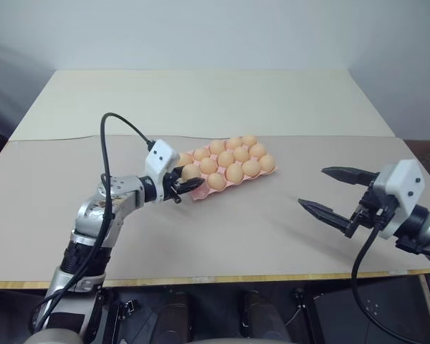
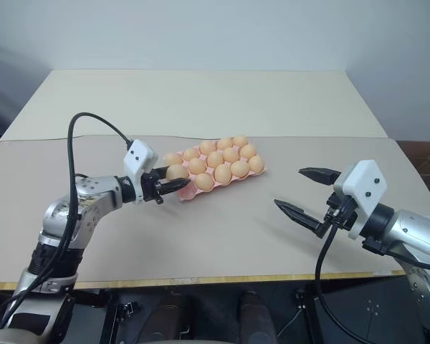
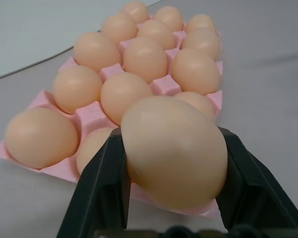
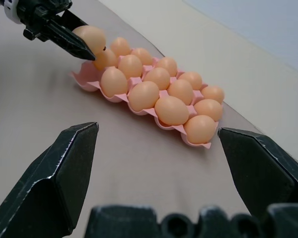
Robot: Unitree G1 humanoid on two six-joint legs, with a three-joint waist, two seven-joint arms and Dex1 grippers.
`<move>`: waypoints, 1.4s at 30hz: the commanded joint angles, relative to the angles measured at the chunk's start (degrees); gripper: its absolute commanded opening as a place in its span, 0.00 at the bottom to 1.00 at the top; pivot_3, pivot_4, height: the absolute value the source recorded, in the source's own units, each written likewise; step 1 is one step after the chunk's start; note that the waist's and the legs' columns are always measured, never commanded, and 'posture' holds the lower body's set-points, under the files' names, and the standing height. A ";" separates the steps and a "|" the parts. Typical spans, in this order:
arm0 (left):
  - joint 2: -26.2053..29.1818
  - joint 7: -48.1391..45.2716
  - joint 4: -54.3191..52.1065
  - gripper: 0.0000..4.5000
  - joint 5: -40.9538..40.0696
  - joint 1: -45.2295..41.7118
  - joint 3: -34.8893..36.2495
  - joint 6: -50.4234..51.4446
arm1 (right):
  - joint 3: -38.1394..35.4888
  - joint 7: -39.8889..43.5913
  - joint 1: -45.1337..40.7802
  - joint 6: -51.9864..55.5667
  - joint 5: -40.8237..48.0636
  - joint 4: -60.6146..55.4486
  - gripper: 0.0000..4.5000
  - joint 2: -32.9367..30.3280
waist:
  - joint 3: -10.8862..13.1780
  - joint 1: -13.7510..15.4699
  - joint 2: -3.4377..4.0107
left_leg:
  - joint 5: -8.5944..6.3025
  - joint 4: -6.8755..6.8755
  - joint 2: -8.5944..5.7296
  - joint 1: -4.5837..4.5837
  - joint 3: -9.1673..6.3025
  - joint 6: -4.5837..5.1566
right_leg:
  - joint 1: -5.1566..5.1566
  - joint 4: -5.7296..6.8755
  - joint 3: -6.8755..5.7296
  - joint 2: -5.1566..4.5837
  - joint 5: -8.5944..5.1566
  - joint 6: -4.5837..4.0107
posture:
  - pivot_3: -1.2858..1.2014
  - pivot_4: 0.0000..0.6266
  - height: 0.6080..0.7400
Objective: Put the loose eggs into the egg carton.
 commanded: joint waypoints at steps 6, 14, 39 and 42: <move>0.35 -0.27 -1.24 0.85 1.63 -0.58 -2.07 -0.81 | -1.79 -1.22 0.20 0.07 1.02 -2.46 1.00 0.39 | 0.00 0.02 0.00 | 0.00 0.02 0.00 0.01 0.00 0.00 | 0.00 0.01 0.00 0.01 -0.03 0.05 | 0.52 0.24 1.00; 1.08 0.39 -1.75 1.00 0.63 -1.14 1.87 -1.21 | -1.68 -1.71 0.44 -0.03 1.15 -2.83 1.00 0.57 | 0.00 -0.03 0.00 | 0.00 0.01 0.01 0.01 -0.01 0.00 | 0.00 0.01 0.01 0.01 -0.03 0.05 | 0.52 0.24 1.00; 13.77 -5.60 -22.71 1.00 -13.48 35.34 35.22 -2.37 | 4.76 4.74 -6.41 -2.53 -1.91 6.43 1.00 -0.13 | 0.00 0.12 0.00 | -0.01 -0.03 0.11 0.14 0.07 -0.01 | -0.02 0.02 0.04 -0.05 -0.27 -0.28 | 0.52 0.24 1.00; 13.97 -4.95 -23.53 1.00 -13.93 36.75 35.55 -2.38 | 4.84 4.95 -6.64 -2.33 -1.81 6.54 1.00 -0.12 | 0.00 0.03 0.01 | -0.01 -0.03 0.11 0.15 0.09 -0.01 | -0.01 0.00 0.06 -0.04 -0.28 -0.28 | 0.52 0.24 1.00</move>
